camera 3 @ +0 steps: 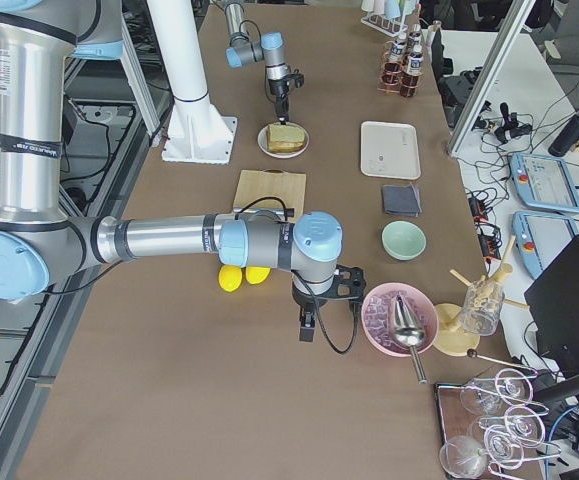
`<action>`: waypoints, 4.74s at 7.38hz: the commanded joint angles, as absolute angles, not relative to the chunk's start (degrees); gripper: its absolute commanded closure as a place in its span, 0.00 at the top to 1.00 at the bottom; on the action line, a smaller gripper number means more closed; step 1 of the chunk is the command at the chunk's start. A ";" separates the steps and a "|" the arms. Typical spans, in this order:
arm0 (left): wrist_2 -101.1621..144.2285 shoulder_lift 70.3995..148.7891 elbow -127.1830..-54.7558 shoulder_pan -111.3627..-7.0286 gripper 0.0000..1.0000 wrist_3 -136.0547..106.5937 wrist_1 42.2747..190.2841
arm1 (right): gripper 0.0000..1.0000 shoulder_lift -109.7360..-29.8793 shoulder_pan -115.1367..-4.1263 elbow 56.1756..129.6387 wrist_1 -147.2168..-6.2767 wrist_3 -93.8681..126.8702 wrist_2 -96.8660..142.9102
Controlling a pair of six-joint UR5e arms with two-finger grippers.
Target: Make sandwich and place on tray
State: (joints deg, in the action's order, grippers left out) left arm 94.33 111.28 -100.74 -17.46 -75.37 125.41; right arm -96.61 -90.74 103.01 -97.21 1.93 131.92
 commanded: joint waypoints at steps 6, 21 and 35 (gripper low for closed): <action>94.22 111.97 -100.28 -17.14 0.00 -75.41 125.51 | 1.00 -96.59 -90.70 103.01 -97.21 1.93 131.92; 117.69 147.62 -51.49 -46.05 0.00 -75.15 129.51 | 1.00 -96.07 -90.70 102.66 -96.94 2.20 132.63; 119.09 101.07 -101.02 -47.36 0.99 -59.32 124.81 | 1.00 -96.68 -90.70 102.83 -96.94 1.93 133.42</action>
State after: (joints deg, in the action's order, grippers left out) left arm 118.72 115.34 -89.63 -46.47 -68.45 125.60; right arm -96.61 -90.70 102.84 -96.95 2.00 133.39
